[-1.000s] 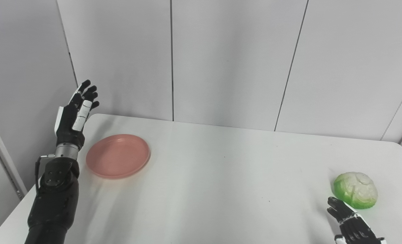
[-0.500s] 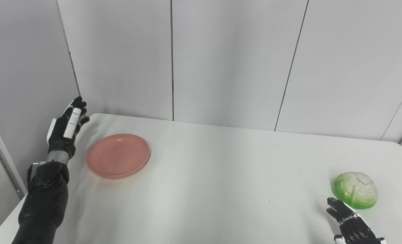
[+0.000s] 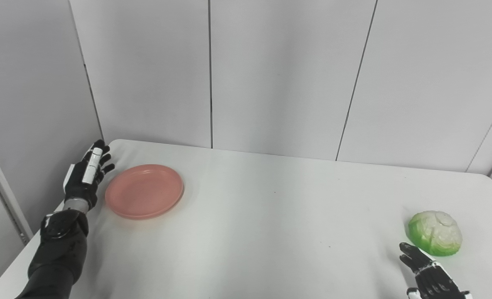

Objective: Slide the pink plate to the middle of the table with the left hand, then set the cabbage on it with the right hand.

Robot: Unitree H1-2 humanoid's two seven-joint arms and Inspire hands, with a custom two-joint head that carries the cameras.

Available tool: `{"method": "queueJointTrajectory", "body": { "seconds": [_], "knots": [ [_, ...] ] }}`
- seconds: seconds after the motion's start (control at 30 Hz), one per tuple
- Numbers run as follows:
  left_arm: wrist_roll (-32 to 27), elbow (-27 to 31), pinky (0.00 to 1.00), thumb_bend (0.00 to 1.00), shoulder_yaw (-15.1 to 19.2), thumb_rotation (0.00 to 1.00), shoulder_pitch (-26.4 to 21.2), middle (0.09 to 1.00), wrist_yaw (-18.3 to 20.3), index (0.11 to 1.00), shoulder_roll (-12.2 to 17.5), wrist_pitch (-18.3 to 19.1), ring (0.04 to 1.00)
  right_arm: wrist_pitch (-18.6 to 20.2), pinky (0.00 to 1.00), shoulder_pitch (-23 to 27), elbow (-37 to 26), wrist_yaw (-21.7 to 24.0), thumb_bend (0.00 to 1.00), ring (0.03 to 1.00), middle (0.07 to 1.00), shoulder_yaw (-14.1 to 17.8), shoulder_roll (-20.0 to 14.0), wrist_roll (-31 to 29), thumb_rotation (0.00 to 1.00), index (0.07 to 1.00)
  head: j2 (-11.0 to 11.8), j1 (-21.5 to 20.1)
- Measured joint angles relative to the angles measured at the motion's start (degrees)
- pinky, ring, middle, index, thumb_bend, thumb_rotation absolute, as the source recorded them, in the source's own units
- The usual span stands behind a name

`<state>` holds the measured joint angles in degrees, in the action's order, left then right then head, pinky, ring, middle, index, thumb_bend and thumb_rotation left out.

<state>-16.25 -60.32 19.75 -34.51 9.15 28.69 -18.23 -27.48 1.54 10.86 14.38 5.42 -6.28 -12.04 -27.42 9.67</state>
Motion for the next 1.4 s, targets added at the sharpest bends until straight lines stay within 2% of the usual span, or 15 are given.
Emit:
{"method": "queueJointTrajectory", "body": {
  "seconds": [0.23, 0.33, 0.53, 0.63, 0.73, 1.0, 1.23, 1.4],
  "knots": [
    [1.4, -2.6, 0.82, 0.91, -2.2, 0.79, -0.1, 0.906, 0.0, 0.917, -0.3, -0.7, 0.926, 0.0, 0.85, 0.0, 0.0, -1.2, 0.63, 0.846, 0.792, 0.0, 0.2, 0.6, 0.59, 0.706, -0.4, -0.2],
    [1.6, -2.8, 0.82, 0.93, -2.9, 0.78, -0.2, 0.896, 0.0, 0.909, -0.4, -1.1, 0.918, 0.0, 0.85, 0.0, 0.0, -1.6, 0.62, 0.844, 0.790, 0.0, 0.2, 1.4, 0.59, 0.705, -0.4, -0.3],
    [1.7, -2.9, 0.78, 0.89, -4.1, 0.79, -0.2, 0.881, 0.3, 0.886, -0.4, -1.2, 0.890, 0.0, 0.86, 0.0, -0.1, -1.9, 0.63, 0.850, 0.790, 0.0, 0.2, 2.3, 0.59, 0.702, -0.6, -0.3],
    [1.6, -2.4, 0.80, 0.87, -4.7, 0.80, -0.2, 0.898, 0.5, 0.895, -0.6, -1.2, 0.903, 0.0, 0.86, 0.0, -0.1, -2.2, 0.64, 0.847, 0.788, 0.0, 0.2, 2.3, 0.59, 0.700, -0.7, -0.4],
    [1.5, -0.5, 0.78, 0.92, -5.3, 0.80, 0.1, 0.904, 1.5, 0.901, -1.6, -0.8, 0.916, 0.0, 0.85, 0.0, -0.1, -2.6, 0.63, 0.841, 0.785, -0.1, 0.2, 2.5, 0.58, 0.699, -0.9, -0.5],
    [1.4, 5.9, 0.79, 0.94, -6.7, 0.82, 1.3, 0.918, 5.4, 0.921, -5.0, 1.3, 0.920, 0.0, 0.86, 0.0, -0.1, -3.1, 0.63, 0.848, 0.785, -0.2, 0.3, 2.5, 0.58, 0.699, -0.7, -0.7],
    [1.5, 6.0, 0.77, 0.91, -7.6, 0.81, 1.4, 0.916, 5.6, 0.929, -5.5, 1.7, 0.927, 0.0, 0.85, 0.0, -0.1, -3.4, 0.64, 0.846, 0.786, -0.2, 0.4, 2.7, 0.60, 0.700, -0.9, -1.4],
    [1.5, 6.1, 0.77, 0.93, -8.6, 0.81, 1.4, 0.911, 6.1, 0.914, -7.4, 1.6, 0.926, 0.0, 0.86, 0.0, -0.2, -4.4, 0.66, 0.849, 0.789, -0.6, 0.6, 4.0, 0.61, 0.702, -1.0, -1.9]
  ]
}}
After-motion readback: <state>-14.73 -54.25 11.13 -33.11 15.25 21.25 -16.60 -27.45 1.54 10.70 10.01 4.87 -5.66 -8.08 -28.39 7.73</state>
